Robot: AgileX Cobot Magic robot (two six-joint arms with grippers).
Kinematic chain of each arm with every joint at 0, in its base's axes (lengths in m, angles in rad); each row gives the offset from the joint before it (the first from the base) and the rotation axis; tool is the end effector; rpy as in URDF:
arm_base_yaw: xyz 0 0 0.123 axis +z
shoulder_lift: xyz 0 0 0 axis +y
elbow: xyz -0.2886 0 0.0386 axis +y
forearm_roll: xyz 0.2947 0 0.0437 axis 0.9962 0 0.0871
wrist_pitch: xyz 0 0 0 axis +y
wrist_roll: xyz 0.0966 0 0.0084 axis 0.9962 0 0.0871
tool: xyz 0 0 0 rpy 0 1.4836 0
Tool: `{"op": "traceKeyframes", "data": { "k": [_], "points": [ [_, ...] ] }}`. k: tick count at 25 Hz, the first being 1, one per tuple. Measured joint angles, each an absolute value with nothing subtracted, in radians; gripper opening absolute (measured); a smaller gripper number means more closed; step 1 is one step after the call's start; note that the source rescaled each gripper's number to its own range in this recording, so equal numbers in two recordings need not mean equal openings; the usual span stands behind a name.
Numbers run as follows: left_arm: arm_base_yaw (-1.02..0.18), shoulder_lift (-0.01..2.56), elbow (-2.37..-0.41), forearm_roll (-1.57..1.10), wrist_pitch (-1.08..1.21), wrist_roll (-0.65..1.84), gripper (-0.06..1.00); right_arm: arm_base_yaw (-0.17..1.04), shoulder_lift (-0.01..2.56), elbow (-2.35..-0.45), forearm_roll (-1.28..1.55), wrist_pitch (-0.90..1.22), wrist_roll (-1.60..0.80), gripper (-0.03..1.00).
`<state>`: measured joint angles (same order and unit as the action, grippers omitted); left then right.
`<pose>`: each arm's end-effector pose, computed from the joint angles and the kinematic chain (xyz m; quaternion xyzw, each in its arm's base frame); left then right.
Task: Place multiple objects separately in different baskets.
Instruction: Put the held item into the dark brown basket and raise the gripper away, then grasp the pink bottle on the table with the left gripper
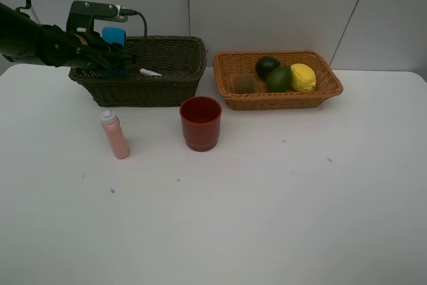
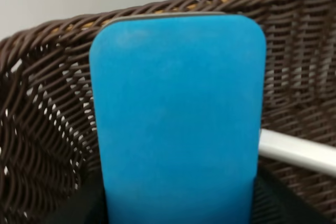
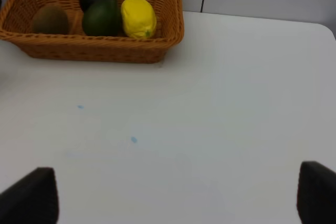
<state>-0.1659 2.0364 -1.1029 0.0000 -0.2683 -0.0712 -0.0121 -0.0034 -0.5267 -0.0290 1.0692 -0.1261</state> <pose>0.4495 -0.0753 0.0997 0.0416 0.8783 -0.0563 0.4729 0.0306 -0.0028 0.3050 -0.0474 0.8461 -0.0511 0.5284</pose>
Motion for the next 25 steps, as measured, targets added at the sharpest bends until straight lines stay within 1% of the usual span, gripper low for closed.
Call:
{"op": "traceKeyframes", "data": {
  "k": [1,3,5,8,20,25],
  "points": [
    [-0.166,2.036,-1.103,0.000,-0.268,-0.100,0.79,-0.012,-0.003,-0.527,-0.029,1.069,-0.126,1.00],
    [-0.166,2.036,-1.103,0.000,-0.268,-0.131,0.93,-0.012,-0.003,-0.527,-0.029,1.069,-0.126,1.00],
    [-0.166,2.036,-1.103,0.000,-0.268,-0.143,0.98,-0.012,-0.003,-0.527,-0.029,1.069,-0.126,1.00],
    [-0.166,2.036,-1.103,0.000,-0.268,-0.144,1.00,-0.012,-0.003,-0.527,-0.029,1.069,-0.126,1.00],
    [-0.166,2.021,-1.103,0.000,-0.255,-0.144,1.00,-0.012,-0.003,-0.527,-0.029,1.069,-0.126,1.00],
    [-0.166,1.879,-1.103,0.000,-0.110,-0.093,1.00,-0.012,-0.003,-0.527,-0.029,1.069,-0.126,1.00]
  ]
}}
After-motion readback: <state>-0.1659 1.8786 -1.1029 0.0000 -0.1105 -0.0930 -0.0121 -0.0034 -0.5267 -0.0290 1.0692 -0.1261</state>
